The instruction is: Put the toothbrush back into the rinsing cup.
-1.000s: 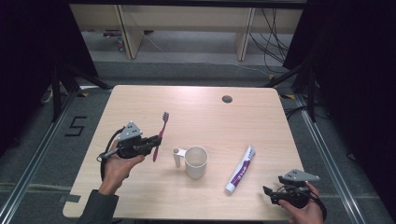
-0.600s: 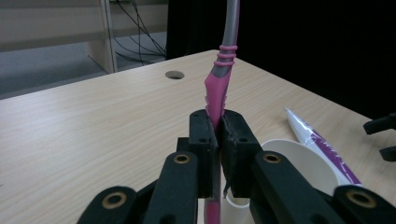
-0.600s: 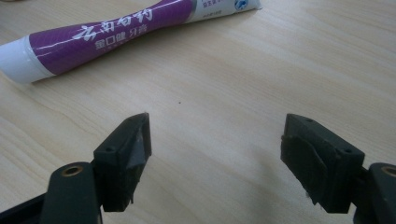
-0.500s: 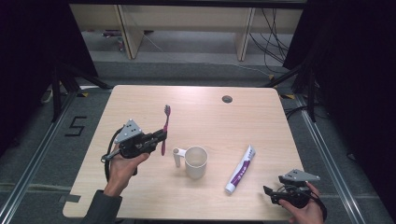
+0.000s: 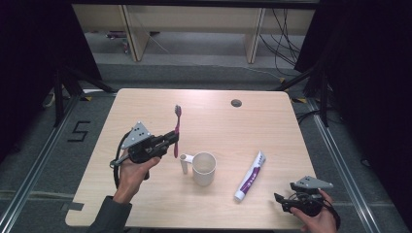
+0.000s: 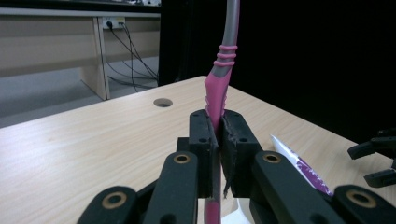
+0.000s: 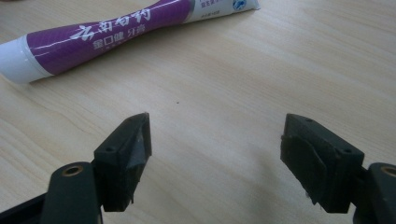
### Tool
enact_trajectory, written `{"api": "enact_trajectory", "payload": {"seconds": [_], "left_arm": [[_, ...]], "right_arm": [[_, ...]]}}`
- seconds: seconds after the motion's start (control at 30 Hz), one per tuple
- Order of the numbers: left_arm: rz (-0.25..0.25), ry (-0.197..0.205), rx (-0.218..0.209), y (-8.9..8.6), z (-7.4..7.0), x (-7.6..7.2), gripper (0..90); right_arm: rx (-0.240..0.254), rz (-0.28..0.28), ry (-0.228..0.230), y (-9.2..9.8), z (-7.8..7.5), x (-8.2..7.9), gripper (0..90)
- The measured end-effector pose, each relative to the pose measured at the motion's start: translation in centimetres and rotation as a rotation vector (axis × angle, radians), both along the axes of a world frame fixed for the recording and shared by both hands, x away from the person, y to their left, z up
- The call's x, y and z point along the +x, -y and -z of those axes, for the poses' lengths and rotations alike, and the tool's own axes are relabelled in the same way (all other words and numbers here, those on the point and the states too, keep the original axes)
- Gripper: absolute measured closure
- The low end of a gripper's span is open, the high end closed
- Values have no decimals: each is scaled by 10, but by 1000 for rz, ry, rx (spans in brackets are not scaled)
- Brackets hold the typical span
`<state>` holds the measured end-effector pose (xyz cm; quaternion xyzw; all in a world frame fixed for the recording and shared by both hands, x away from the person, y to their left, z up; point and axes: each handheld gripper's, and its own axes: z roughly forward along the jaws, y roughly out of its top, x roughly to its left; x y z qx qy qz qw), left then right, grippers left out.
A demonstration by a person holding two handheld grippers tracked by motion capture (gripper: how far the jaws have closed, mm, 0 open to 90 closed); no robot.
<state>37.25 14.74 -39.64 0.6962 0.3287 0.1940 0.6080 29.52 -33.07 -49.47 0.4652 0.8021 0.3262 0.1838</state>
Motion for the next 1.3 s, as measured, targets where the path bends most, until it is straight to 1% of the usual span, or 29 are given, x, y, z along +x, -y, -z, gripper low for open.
{"api": "enact_trajectory", "payload": {"seconds": [0.07,0.13,0.17,0.2,0.23,0.27,0.3,0.33,0.37,0.4,0.43,0.47,0.5,0.57,0.6,0.63,0.67,0.7,0.77,0.83,1.0,1.2,1.23,1.27,1.3], "left_arm": [[10,0,-9,2,0,0,830],[9,1,-8,5,1,0,829],[13,1,-11,6,1,2,829],[10,0,-19,7,1,2,829],[10,3,-18,7,2,4,829],[13,-1,-16,9,2,4,829],[17,1,-14,10,3,5,829],[15,2,-10,12,4,6,829],[20,0,-6,13,6,7,829],[17,-2,-9,14,7,7,829],[17,-2,-9,14,7,7,829],[15,-8,-2,15,10,8,829],[13,-8,0,15,12,9,829],[15,-10,1,15,13,9,829],[15,-16,-3,16,15,9,829],[20,-21,3,17,17,10,829],[18,-23,4,18,18,10,829],[22,-21,6,18,19,11,828],[18,-23,8,17,20,10,828],[17,-28,19,18,24,11,828],[15,-43,19,18,30,11,828],[19,-56,38,19,37,10,827],[20,-55,40,19,37,9,827],[25,-54,31,19,38,9,827],[21,-58,38,18,38,8,827]], "right_arm": [[-7,-1,-3,1,0,0,253],[-6,1,-4,1,-1,0,254],[1,-2,-2,0,0,0,254],[1,-2,-2,0,0,0,254],[-5,-4,-2,1,0,0,254],[-13,-9,13,1,1,0,254],[17,3,-4,-1,1,0,254],[30,19,-24,-2,0,-2,254],[28,22,-27,-2,0,-2,254],[-4,4,-10,0,0,-1,254],[2,1,-5,0,0,0,254],[2,-1,0,0,0,0,254],[-13,-13,20,1,1,1,254],[-10,-13,19,1,1,1,254],[7,1,-11,0,0,-1,254],[3,-3,-2,0,0,0,254],[0,-21,16,1,1,1,254],[13,-14,-3,0,0,0,254],[12,-16,-2,0,0,0,254],[-2,-29,13,1,1,1,254],[0,-29,12,1,1,1,254],[0,-32,12,1,1,1,254],[22,-13,-12,-1,1,-1,254],[21,-13,-13,-1,1,-1,254],[0,-31,11,1,1,1,254]]}}
